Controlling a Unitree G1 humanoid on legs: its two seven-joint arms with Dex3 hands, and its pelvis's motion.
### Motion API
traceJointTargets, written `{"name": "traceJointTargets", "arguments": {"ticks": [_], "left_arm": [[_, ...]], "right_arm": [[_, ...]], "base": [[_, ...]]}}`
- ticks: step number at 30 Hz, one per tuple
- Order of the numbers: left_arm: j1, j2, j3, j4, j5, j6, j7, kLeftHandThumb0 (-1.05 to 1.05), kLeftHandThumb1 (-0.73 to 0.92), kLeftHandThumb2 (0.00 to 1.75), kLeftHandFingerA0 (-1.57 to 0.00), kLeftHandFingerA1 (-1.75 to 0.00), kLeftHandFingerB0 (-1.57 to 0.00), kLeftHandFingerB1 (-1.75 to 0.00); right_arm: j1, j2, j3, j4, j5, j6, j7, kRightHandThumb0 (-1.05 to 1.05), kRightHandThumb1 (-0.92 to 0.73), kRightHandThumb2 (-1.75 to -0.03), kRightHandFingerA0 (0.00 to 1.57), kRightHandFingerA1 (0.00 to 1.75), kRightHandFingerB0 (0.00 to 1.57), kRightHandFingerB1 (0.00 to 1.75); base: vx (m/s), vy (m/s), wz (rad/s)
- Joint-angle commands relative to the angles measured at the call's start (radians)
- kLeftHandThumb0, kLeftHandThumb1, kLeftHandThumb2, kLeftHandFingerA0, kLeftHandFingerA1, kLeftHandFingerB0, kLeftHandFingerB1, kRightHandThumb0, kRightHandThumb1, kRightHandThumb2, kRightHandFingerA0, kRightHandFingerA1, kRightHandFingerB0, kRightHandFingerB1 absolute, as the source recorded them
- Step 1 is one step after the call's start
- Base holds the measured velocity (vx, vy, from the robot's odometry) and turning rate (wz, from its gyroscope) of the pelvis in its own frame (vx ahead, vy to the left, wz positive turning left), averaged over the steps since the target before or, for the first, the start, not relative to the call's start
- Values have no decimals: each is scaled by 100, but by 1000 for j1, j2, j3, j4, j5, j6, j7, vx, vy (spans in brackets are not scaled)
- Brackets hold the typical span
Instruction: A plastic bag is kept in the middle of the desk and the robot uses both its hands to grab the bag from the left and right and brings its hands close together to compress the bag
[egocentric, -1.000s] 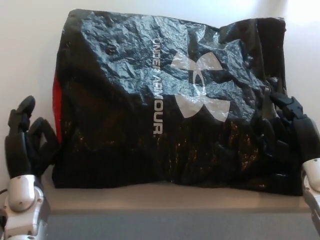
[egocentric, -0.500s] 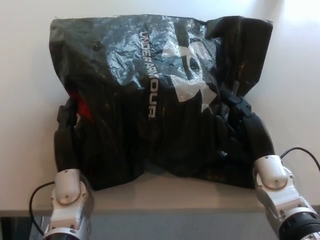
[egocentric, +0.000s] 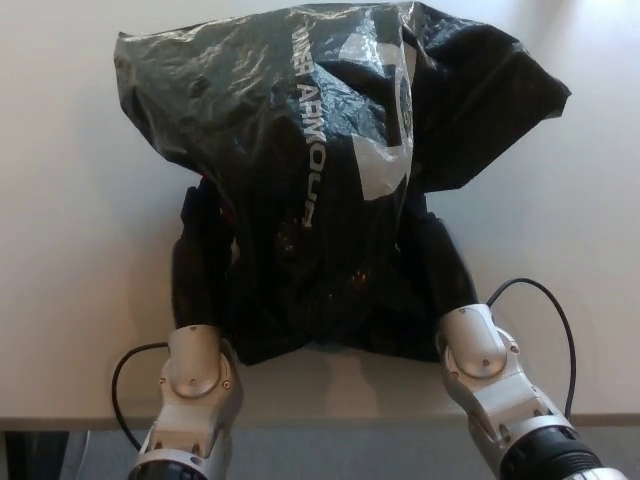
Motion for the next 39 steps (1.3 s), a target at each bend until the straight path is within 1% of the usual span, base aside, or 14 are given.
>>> {"name": "traceJointTargets", "arguments": {"ticks": [1, 12, 13, 18, 20, 21, 22, 23, 24, 26, 29, 30, 37, 39], "left_arm": [[17, -20, -16, -23, 25, -3, 4, -67, 92, 103, -3, -29, -6, -24], [22, -28, -27, -28, 27, -38, -8, -68, 92, 101, -1, -25, -8, -25], [21, -28, -28, -25, 29, -43, -9, -61, 92, 128, 0, -32, -6, -31], [14, -5, -8, -81, 2, 11, -15, -67, 92, 100, -4, -32, -6, -24], [22, 49, 19, -148, 0, 31, -14, -62, 92, 127, 0, -38, -6, -30], [33, 69, 41, -186, -16, 46, -18, -69, 92, 97, -4, -34, -7, -24], [44, 89, 56, -214, -21, 47, -23, -68, 92, 95, -4, -35, -8, -26], [49, 108, 71, -236, -33, 51, -35, -76, 90, 129, 0, -8, 0, -8], [58, 183, 130, -312, -73, 76, -65, -67, 86, 117, -5, -39, -6, -30], [71, 226, 168, -379, -97, 118, -80, -68, 85, 115, -6, -41, -7, -31], [80, 338, 255, -460, -150, 156, -121, -79, 85, 119, -4, -46, -8, -39], [82, 380, 286, -478, -161, 161, -133, -79, 85, 119, -2, -46, -8, -38], [159, 559, 433, -666, -216, 194, -190, -81, 92, 76, -18, -44, -21, -33], [238, 598, 483, -796, -237, 181, -222, -80, 92, 78, -19, -46, -20, -35]], "right_arm": [[9, 2, 27, -30, -51, -27, -60, -81, -80, -118, 1, 36, 8, 28], [18, 1, 33, -23, -36, -37, -49, -83, -81, -118, 1, 34, 10, 31], [18, 1, 33, -23, -36, -35, -50, -84, -81, -118, 0, 35, 10, 30], [23, -23, -26, -70, 26, 6, -14, -82, -75, -114, 4, 33, 7, 28], [28, -77, -84, -131, 74, 60, 25, -85, -72, -112, 3, 32, 8, 28], [27, -94, -111, -143, 100, 61, 51, -83, -71, -110, 3, 31, 7, 27], [26, -115, -135, -160, 109, 68, 54, -84, -90, -68, 7, 29, 11, 24], [23, -135, -154, -177, 113, 74, 52, -89, -90, -126, 0, 10, 0, 8], [1, -218, -211, -218, 131, 69, 59, -82, -72, -108, 4, 42, 9, 35], [-6, -267, -247, -250, 137, 78, 71, -82, -91, -68, 10, 35, 14, 28], [-16, -361, -321, -322, 182, 118, 104, -84, -70, -106, 5, 44, 9, 40], [-20, -396, -345, -339, 193, 123, 113, -84, -88, -67, 10, 37, 16, 29], [12, -554, -456, -518, 249, 171, 168, -83, -87, -69, 9, 36, 15, 29], [72, -601, -496, -658, 309, 199, 225, -84, -72, -110, 1, 35, 13, 34]], "base": [[0, 0, 0], [0, 0, 0], [0, 0, 0], [0, 0, 0], [0, 0, 0], [0, 0, 0], [0, 0, 0], [0, 0, 0], [0, 0, 0], [0, 0, 0], [0, 0, 0], [0, 0, 0], [0, 0, 0], [0, 0, 0]]}}
